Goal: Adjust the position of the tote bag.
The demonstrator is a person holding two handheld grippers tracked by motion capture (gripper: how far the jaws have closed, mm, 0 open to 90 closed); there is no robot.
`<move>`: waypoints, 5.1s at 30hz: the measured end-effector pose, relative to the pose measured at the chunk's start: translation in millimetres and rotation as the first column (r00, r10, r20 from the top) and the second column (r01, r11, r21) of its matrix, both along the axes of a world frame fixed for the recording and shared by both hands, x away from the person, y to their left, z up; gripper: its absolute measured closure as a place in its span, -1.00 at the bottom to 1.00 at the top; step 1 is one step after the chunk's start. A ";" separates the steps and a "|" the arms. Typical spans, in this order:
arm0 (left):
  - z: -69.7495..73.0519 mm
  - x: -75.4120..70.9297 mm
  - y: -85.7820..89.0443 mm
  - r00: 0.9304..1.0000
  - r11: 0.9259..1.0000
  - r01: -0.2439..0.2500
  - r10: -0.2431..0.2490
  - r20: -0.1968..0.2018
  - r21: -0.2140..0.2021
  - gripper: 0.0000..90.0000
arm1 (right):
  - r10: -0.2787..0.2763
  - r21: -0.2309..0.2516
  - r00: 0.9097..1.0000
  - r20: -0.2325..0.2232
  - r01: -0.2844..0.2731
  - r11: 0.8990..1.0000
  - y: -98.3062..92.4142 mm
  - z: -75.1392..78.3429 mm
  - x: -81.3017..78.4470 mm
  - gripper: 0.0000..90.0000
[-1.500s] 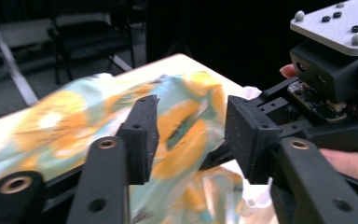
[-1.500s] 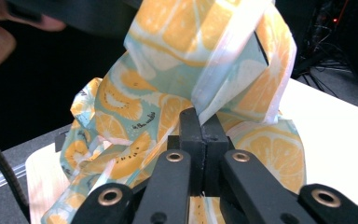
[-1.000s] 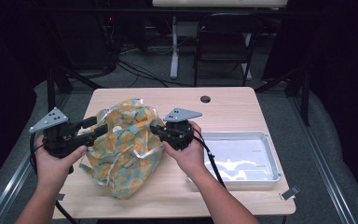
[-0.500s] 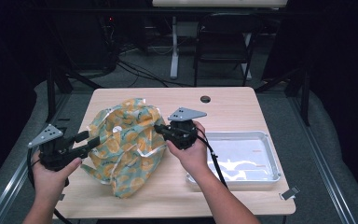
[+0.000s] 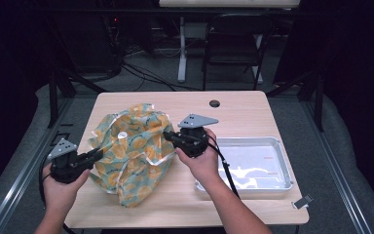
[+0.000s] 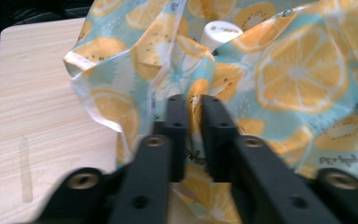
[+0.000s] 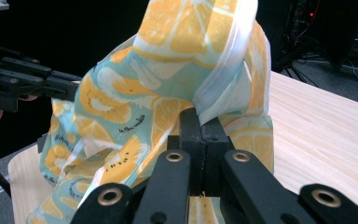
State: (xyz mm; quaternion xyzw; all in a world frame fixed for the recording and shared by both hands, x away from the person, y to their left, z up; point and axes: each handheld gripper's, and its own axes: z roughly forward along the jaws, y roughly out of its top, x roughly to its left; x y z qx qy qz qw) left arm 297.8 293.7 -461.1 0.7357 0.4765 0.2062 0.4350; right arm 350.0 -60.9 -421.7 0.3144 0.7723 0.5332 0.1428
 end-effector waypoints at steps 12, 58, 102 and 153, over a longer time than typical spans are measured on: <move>-12.3 -5.1 2.8 0.999 1.000 0.013 -0.013 -0.030 0.008 1.00 | -0.006 -0.028 0.999 -0.054 0.005 1.000 -8.2 -29.3 -8.1 1.00; -58.1 -9.1 15.1 0.991 1.000 0.005 -0.005 -0.134 -0.004 1.00 | 0.088 -0.058 0.995 -0.048 -0.091 0.994 -24.4 -33.6 -59.9 0.25; -63.3 -7.5 13.4 0.987 0.999 0.033 -0.027 -0.156 0.035 1.00 | 0.186 -0.190 0.981 -0.058 -0.194 0.962 80.7 -12.5 31.6 1.00; 9.5 38.1 -2.2 0.991 0.984 -0.053 0.031 0.131 0.169 1.00 | 0.143 -0.186 0.990 0.006 -0.139 0.973 73.2 7.0 36.5 1.00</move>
